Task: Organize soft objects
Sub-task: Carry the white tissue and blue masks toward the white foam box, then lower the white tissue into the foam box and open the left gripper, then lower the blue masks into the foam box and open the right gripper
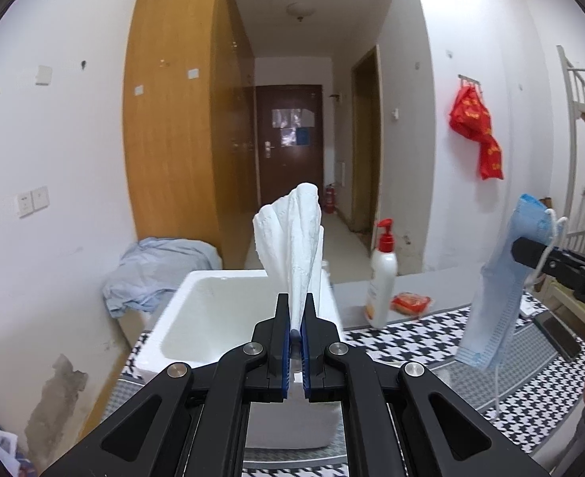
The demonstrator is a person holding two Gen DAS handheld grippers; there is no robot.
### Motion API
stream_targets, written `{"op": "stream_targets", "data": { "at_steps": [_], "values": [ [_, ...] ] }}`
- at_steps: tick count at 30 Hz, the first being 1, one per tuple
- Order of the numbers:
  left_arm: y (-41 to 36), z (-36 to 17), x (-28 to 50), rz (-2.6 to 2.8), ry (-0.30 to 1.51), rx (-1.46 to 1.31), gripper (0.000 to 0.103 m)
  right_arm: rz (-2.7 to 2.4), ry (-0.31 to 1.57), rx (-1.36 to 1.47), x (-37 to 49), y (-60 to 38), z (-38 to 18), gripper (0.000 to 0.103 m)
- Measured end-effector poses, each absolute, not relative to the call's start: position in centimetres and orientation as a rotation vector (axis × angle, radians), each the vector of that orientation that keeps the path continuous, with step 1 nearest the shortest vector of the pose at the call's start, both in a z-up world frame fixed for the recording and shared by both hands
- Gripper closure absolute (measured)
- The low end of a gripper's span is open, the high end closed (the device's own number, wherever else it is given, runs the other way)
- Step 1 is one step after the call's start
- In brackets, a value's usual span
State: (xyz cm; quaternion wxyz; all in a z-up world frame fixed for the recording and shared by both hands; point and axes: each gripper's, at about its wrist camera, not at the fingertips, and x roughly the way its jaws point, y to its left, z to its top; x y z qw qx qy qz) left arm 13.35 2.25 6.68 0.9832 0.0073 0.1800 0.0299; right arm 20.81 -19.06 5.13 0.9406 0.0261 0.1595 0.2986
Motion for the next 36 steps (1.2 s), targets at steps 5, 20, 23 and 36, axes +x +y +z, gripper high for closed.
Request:
{"op": "stream_targets", "data": {
  "at_steps": [5, 20, 23, 36],
  "values": [
    [3.5, 6.3, 14.6, 0.091, 0.396, 0.004, 0.099, 0.642, 0.324, 0.043, 21.1, -18.0, 5.1, 0.079],
    [5.5, 4.5, 18.2, 0.119, 0.485, -0.013, 0.099, 0.639, 0.339, 0.032, 21.8, -17.1, 4.8, 0.079],
    [5.9, 4.0, 18.9, 0.122, 0.511, -0.018, 0.099, 0.629, 0.346, 0.026, 22.0, -16.8, 4.8, 0.079],
    [7.1, 4.0, 18.4, 0.132, 0.472, -0.035, 0.021, 0.589, 0.367, -0.002, 22.4, -14.1, 5.1, 0.079]
  ]
}}
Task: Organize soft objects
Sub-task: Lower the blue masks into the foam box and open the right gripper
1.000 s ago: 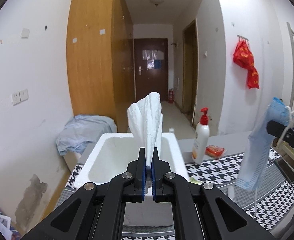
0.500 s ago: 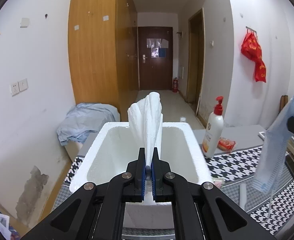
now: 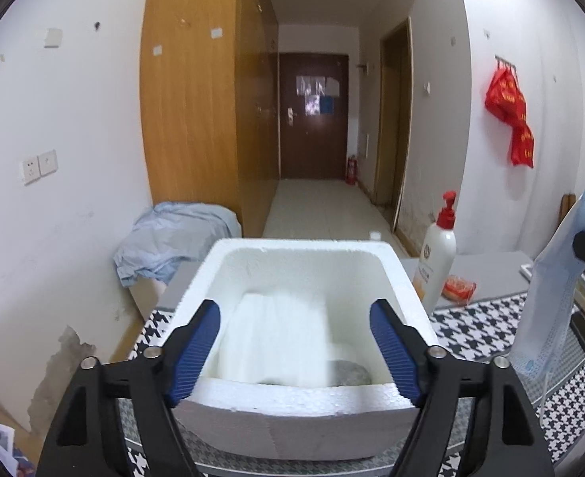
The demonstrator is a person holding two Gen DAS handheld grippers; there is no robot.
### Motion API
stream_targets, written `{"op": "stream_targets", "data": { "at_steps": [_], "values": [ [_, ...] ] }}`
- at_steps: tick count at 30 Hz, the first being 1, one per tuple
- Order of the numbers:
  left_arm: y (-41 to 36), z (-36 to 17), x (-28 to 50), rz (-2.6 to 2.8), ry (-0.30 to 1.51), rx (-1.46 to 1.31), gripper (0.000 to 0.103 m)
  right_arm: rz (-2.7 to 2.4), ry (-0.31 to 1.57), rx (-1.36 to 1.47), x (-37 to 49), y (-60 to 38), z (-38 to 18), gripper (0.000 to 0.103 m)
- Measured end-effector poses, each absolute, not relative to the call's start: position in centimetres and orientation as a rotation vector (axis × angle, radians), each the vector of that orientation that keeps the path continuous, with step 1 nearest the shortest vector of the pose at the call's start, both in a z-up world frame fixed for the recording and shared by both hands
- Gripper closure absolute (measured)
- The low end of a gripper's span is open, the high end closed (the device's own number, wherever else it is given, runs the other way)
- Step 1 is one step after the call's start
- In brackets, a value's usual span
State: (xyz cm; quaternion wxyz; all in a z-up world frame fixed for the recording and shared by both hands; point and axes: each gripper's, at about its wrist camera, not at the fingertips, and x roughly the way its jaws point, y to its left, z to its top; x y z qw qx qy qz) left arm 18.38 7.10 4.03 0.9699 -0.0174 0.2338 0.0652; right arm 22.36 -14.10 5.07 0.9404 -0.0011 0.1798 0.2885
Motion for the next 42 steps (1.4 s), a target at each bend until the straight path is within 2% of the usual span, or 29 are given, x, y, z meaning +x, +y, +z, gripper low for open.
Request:
{"op": "stream_targets", "data": {
  "at_steps": [3, 4, 21, 42],
  "values": [
    [7.4, 4.3, 17.7, 0.126, 0.442, -0.032, 0.004, 0.584, 0.366, -0.015, 22.4, -13.3, 5.4, 0.079],
    [7.5, 4.4, 17.2, 0.129, 0.424, -0.026, 0.003, 0.583, 0.364, -0.019, 22.4, -13.1, 5.5, 0.079],
    [11.1, 4.6, 13.7, 0.166, 0.371, -0.051, 0.001, 0.582, 0.308, -0.084, 22.7, -8.9, 8.1, 0.079],
    [14.1, 3.0, 10.8, 0.221, 0.39, -0.107, 0.001, 0.666, 0.296, -0.155, 24.0, -4.3, 9.8, 0.079]
  ]
}}
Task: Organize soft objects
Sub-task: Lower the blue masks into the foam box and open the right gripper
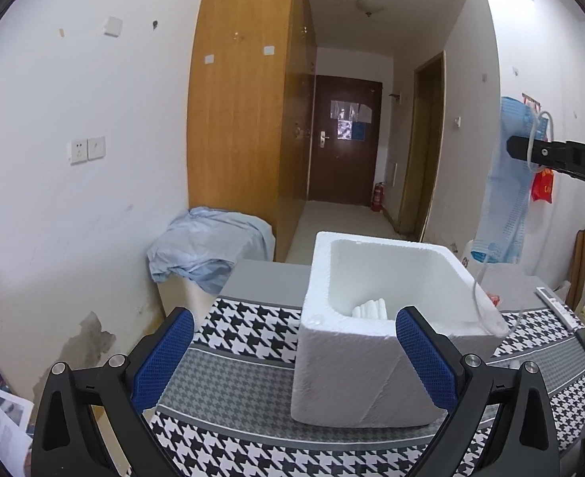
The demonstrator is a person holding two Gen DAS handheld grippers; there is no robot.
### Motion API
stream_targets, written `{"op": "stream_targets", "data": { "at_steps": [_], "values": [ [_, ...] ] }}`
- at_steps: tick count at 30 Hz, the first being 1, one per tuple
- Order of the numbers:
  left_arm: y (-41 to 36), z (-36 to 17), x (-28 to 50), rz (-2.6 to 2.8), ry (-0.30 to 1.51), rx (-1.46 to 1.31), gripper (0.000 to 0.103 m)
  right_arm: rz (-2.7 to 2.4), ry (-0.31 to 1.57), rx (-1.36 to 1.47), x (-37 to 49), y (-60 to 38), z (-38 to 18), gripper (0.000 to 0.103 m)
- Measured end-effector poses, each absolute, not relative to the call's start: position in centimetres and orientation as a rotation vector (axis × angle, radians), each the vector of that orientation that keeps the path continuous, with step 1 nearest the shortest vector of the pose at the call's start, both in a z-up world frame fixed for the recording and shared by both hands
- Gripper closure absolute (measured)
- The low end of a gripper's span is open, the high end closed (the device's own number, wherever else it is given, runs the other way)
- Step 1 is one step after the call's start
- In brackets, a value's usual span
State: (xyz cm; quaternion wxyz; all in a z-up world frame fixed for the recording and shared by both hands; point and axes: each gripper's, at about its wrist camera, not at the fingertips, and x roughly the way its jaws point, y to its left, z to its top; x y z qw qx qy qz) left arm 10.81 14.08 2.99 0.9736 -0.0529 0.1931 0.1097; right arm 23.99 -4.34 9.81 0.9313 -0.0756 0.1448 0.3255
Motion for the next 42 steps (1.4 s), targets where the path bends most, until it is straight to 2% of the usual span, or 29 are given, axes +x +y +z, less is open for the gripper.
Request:
{"op": "stream_targets", "data": {
  "at_steps": [17, 42],
  "values": [
    [15.8, 1.6, 10.5, 0.256, 0.425, -0.156, 0.001, 0.742, 0.417, -0.332, 25.5, -0.3, 7.8, 0.079],
    [17.0, 0.8, 9.9, 0.309, 0.444, -0.2, 0.001, 0.818, 0.625, -0.443, 28.6, 3.8, 3.6, 0.079]
  ]
}}
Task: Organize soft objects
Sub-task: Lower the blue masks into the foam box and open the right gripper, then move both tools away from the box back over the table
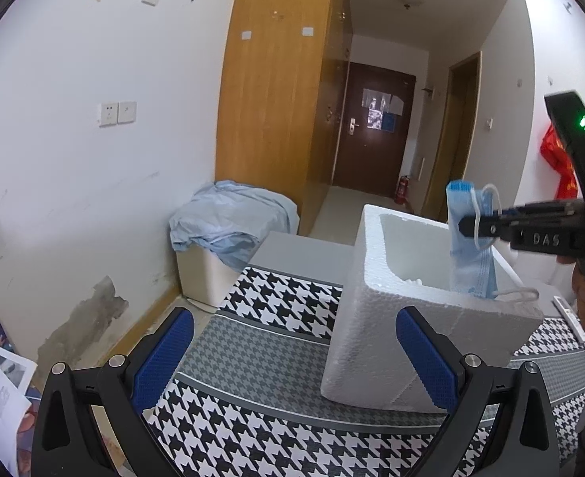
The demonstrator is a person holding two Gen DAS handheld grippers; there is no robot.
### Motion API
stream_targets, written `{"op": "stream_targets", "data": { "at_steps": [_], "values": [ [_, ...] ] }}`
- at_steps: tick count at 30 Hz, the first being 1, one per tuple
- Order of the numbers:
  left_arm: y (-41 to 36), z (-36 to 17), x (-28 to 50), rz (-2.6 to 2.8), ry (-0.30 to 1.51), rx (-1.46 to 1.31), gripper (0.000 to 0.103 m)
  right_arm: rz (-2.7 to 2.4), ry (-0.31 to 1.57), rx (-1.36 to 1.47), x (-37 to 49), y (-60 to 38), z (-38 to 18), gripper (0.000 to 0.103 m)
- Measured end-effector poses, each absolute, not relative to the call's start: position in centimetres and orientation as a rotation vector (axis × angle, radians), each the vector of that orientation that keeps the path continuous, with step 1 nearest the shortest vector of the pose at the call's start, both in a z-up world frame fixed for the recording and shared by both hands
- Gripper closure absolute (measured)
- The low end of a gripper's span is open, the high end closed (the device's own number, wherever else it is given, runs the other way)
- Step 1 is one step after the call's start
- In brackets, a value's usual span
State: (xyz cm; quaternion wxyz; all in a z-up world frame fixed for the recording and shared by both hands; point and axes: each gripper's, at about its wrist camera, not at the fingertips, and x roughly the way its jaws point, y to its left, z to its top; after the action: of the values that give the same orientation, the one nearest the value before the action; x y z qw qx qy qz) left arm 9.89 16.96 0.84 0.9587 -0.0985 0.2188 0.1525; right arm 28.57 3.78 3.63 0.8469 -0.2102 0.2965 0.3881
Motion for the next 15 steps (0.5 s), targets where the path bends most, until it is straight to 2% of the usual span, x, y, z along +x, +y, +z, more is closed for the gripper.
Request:
{"op": "stream_targets", "data": {
  "at_steps": [5, 7, 10, 12, 15],
  "values": [
    [17.0, 1.0, 9.7, 0.316, 0.438, -0.205, 0.001, 0.818, 0.665, -0.439, 29.2, 4.2, 2.9, 0.076],
    [17.0, 1.1, 9.7, 0.317, 0.437, -0.206, 0.001, 0.82, 0.662, -0.447, 29.2, 4.3, 2.8, 0.05],
    [17.2, 1.1, 9.6, 0.324, 0.434, -0.221, 0.001, 0.84, 0.647, -0.451, 28.6, 4.3, 2.8, 0.029],
    [17.2, 1.1, 9.6, 0.325, 0.433, -0.219, 0.001, 0.847, 0.635, -0.461, 28.2, 4.3, 2.7, 0.019],
    [17.1, 1.2, 9.5, 0.324, 0.431, -0.214, 0.001, 0.857, 0.634, -0.461, 27.9, 4.2, 2.5, 0.018]
  ]
}}
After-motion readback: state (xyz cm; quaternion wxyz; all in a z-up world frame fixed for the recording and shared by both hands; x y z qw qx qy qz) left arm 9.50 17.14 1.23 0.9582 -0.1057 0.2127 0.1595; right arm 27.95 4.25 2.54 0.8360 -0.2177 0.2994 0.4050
